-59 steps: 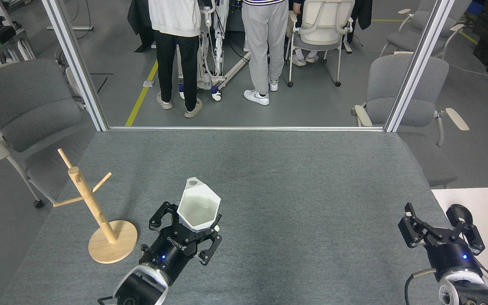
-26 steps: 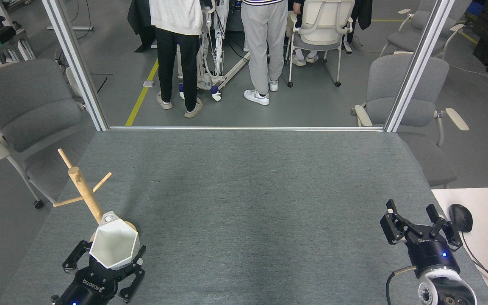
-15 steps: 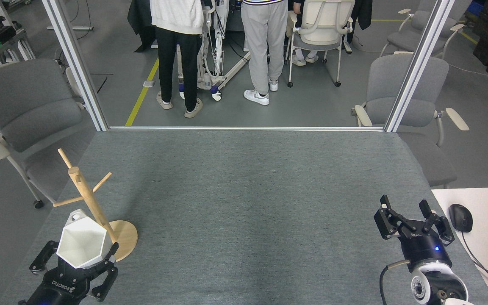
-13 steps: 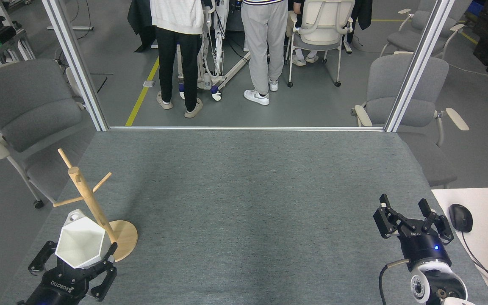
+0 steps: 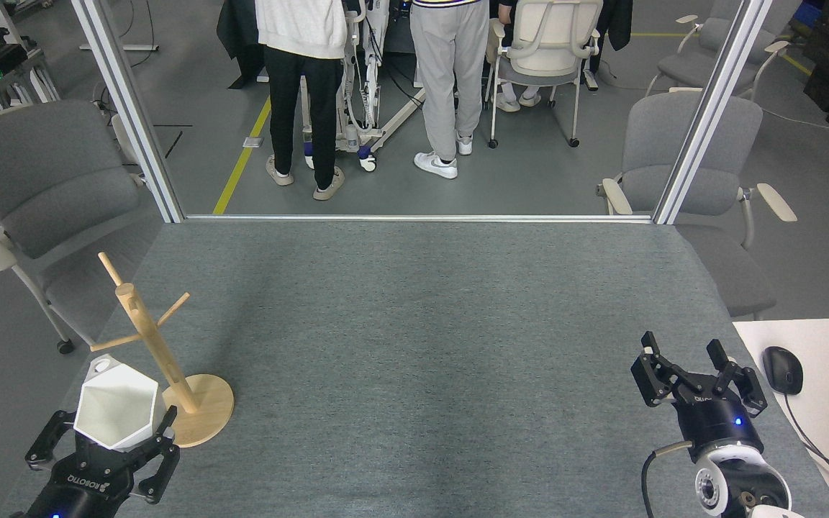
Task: Hang cup on storage rack
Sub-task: 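Carry the cup with the left gripper toward the wooden rack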
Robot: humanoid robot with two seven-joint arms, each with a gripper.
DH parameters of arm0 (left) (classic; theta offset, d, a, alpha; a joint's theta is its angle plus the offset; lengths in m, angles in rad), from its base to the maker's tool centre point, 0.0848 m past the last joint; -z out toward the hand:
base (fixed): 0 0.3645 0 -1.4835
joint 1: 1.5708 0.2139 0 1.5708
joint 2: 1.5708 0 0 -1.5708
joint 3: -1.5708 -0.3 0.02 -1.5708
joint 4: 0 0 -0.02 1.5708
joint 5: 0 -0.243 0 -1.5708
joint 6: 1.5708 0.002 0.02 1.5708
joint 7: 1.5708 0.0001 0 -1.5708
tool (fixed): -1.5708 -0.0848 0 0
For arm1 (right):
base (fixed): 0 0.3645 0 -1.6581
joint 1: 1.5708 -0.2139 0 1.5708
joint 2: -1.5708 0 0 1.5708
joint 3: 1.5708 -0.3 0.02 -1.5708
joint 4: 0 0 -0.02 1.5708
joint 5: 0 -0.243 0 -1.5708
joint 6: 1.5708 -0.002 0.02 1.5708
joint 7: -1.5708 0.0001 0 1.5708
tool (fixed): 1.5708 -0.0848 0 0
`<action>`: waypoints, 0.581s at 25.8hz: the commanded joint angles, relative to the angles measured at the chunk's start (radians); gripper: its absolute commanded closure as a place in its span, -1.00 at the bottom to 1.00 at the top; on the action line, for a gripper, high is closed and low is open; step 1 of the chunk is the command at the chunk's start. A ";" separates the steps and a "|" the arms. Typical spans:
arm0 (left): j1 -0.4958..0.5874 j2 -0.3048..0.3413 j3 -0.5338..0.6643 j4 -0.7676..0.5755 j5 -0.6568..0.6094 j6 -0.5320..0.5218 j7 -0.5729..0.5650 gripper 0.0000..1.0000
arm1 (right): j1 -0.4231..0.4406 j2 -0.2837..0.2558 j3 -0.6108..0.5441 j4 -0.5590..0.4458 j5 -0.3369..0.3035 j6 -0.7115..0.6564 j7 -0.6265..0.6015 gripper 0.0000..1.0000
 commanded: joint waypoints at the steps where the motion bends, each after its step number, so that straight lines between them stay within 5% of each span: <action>1: -0.007 0.005 0.001 0.023 -0.001 0.003 -0.008 0.97 | -0.002 0.000 0.001 0.001 -0.001 -0.001 0.000 -0.98; 15: -0.099 0.006 0.010 0.136 -0.001 0.009 -0.060 0.97 | -0.011 0.003 0.001 -0.001 -0.001 -0.010 -0.001 -0.98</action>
